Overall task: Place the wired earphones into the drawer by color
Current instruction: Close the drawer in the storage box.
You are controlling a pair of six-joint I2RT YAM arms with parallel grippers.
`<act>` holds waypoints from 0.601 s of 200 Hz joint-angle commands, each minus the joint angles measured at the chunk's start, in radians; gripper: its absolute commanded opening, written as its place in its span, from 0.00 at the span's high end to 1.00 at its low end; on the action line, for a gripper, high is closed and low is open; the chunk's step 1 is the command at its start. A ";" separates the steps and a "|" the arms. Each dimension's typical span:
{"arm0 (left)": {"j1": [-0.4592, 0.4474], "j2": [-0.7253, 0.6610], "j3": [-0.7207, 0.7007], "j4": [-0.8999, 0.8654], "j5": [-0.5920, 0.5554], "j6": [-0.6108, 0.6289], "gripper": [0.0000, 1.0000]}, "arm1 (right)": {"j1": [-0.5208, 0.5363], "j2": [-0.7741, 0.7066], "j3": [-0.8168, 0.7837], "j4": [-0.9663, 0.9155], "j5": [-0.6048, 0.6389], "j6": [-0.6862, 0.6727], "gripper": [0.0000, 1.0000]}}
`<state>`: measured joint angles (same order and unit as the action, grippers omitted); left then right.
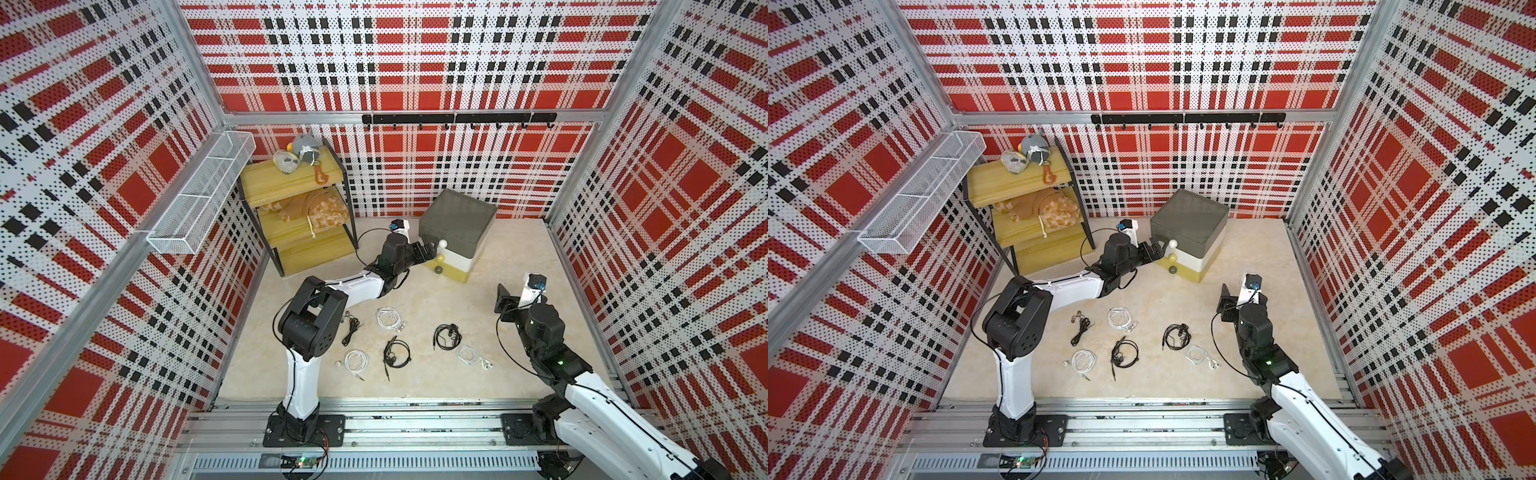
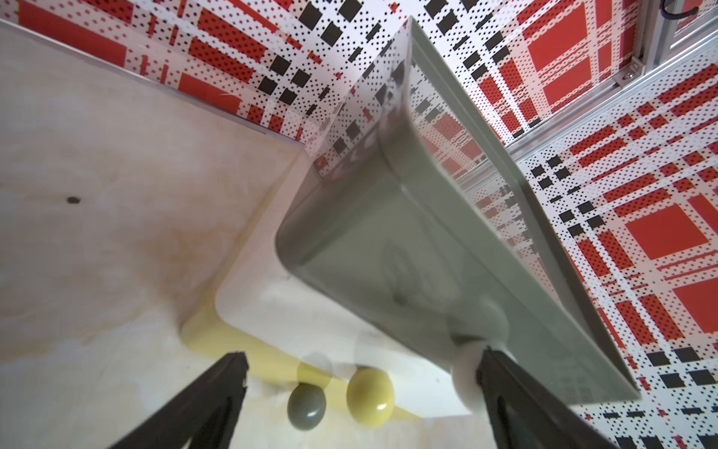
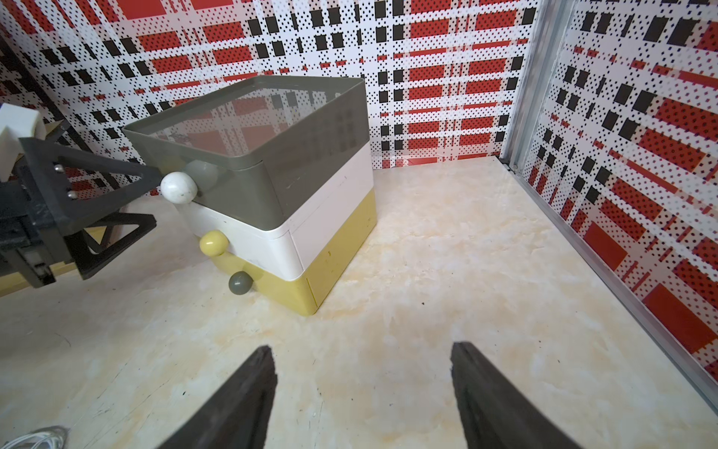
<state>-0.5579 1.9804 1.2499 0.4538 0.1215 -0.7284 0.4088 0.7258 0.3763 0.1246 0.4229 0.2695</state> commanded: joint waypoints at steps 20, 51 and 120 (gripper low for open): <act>-0.007 -0.087 -0.128 0.161 0.027 -0.009 0.08 | -0.011 -0.001 -0.010 0.009 -0.004 -0.004 0.23; -0.010 -0.084 -0.188 0.247 0.062 -0.026 0.14 | -0.011 -0.007 -0.011 0.007 -0.006 -0.003 0.23; -0.017 -0.004 -0.182 0.356 0.133 -0.057 0.27 | -0.010 -0.017 -0.010 0.003 -0.009 -0.001 0.23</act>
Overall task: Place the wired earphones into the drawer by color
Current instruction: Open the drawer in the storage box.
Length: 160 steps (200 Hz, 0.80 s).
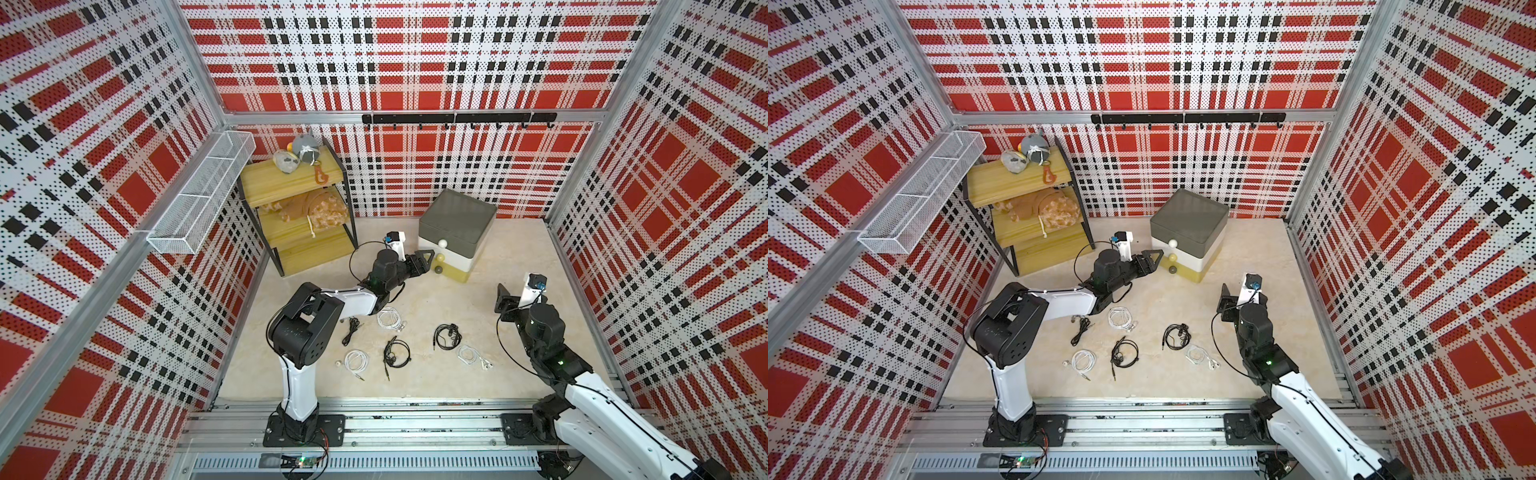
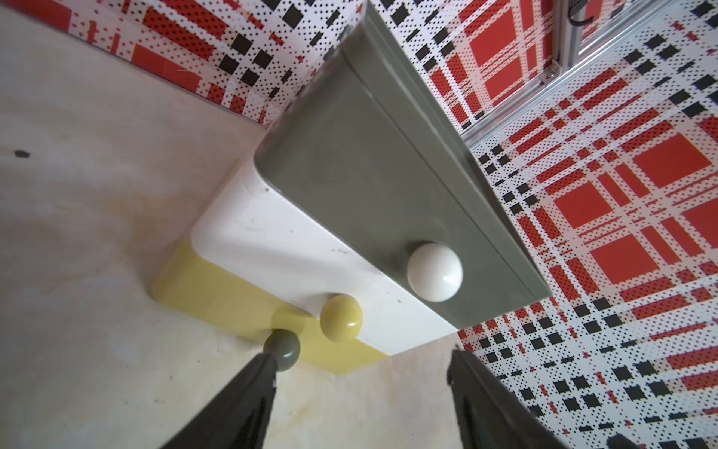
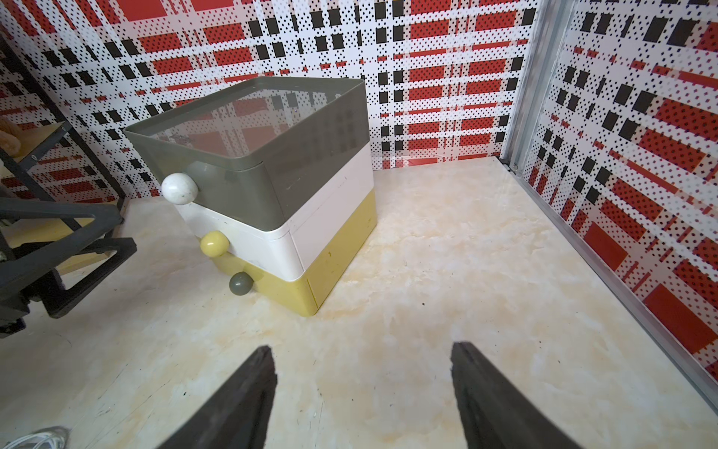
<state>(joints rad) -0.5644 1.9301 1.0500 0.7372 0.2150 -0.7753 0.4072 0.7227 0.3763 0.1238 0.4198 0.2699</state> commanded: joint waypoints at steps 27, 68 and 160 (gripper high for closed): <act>-0.015 0.085 0.043 0.081 0.053 -0.022 0.30 | -0.010 -0.014 -0.010 0.004 -0.004 -0.001 0.23; -0.019 0.133 0.079 0.092 0.068 -0.035 0.33 | -0.010 -0.011 -0.011 0.006 -0.006 -0.001 0.23; -0.026 0.245 0.183 0.095 0.107 -0.069 0.43 | -0.011 0.006 -0.011 0.014 -0.001 -0.005 0.22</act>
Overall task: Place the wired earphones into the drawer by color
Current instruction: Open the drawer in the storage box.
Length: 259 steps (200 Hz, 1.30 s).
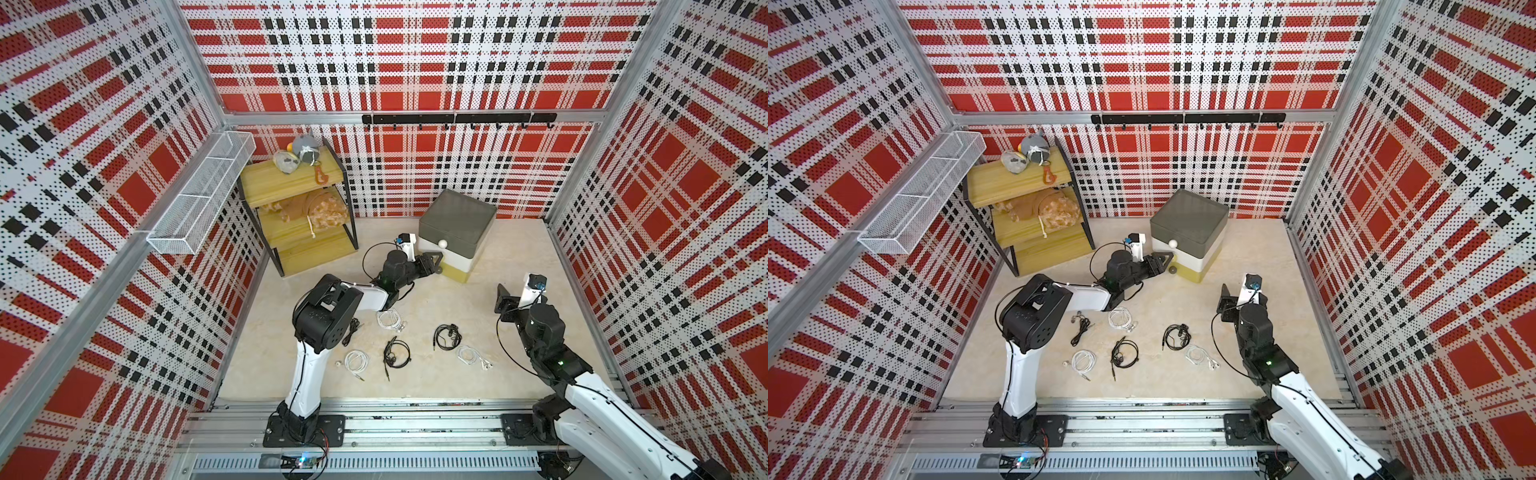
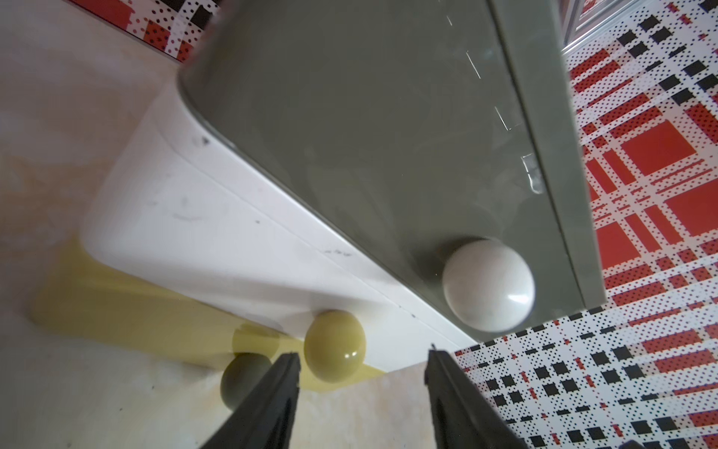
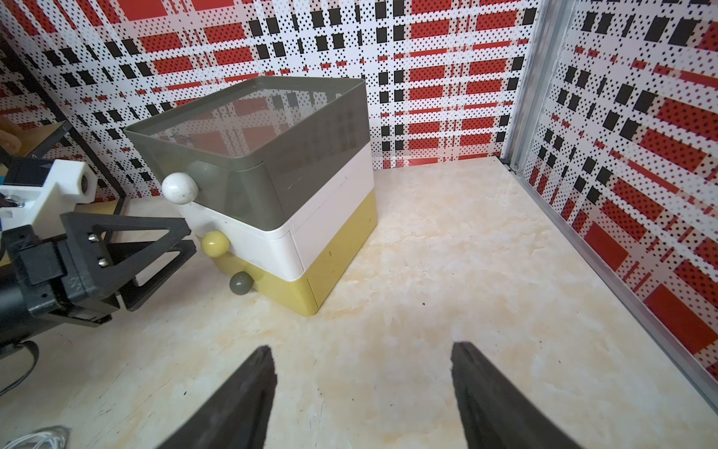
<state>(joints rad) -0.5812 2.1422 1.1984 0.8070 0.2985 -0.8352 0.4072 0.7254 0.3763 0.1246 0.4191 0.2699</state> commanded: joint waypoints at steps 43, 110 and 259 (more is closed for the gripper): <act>-0.009 0.064 0.066 0.025 0.031 -0.019 0.48 | -0.012 0.007 -0.010 0.015 -0.001 -0.006 0.23; -0.010 0.105 0.105 0.025 0.039 -0.037 0.56 | -0.015 0.005 -0.011 0.014 0.001 -0.006 0.23; -0.017 0.011 0.000 0.034 0.002 -0.027 0.75 | -0.015 0.014 -0.012 0.017 -0.001 -0.006 0.23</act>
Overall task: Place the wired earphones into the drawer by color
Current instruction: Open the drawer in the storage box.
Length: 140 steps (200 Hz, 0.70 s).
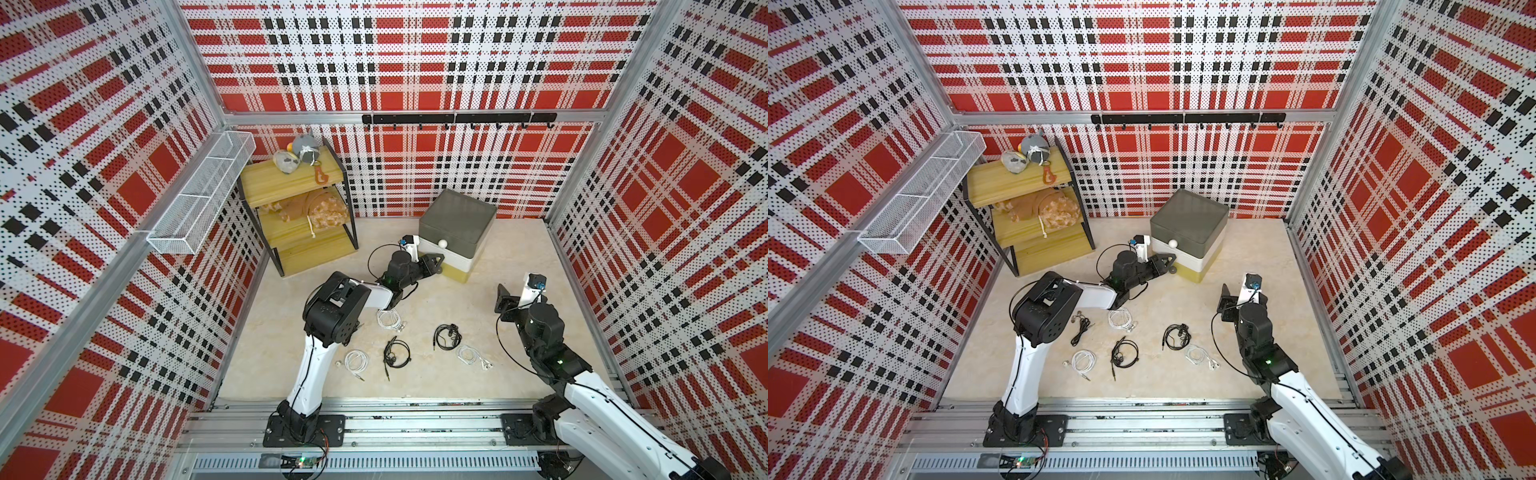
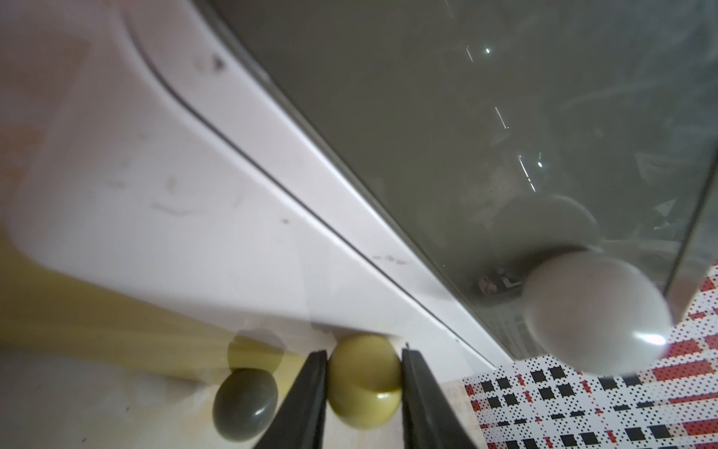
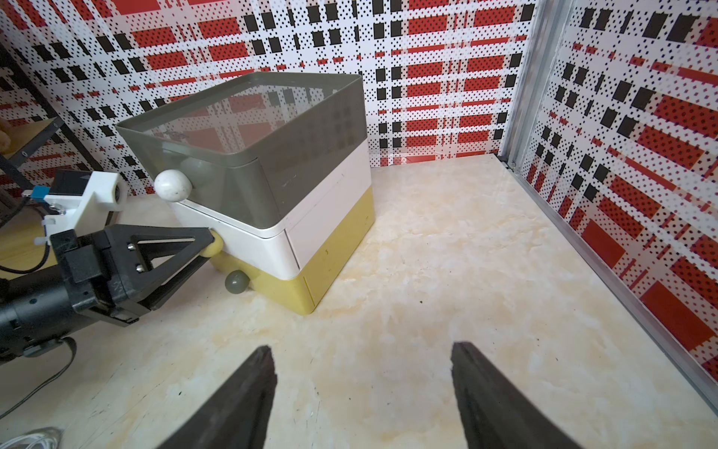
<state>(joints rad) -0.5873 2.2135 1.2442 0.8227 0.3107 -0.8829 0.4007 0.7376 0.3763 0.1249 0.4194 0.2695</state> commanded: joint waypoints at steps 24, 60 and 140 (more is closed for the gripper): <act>-0.011 -0.096 -0.089 0.029 -0.016 0.022 0.75 | -0.010 0.000 -0.012 0.016 -0.003 -0.006 0.23; -0.009 -0.149 -0.157 0.041 -0.023 0.028 0.76 | -0.009 0.002 -0.013 0.016 -0.003 -0.006 0.23; -0.007 -0.263 -0.327 0.074 -0.032 0.036 0.78 | -0.010 0.003 -0.013 0.013 -0.007 -0.001 0.23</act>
<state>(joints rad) -0.5907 2.0102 0.9565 0.8539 0.2935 -0.8661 0.4004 0.7403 0.3763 0.1253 0.4187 0.2699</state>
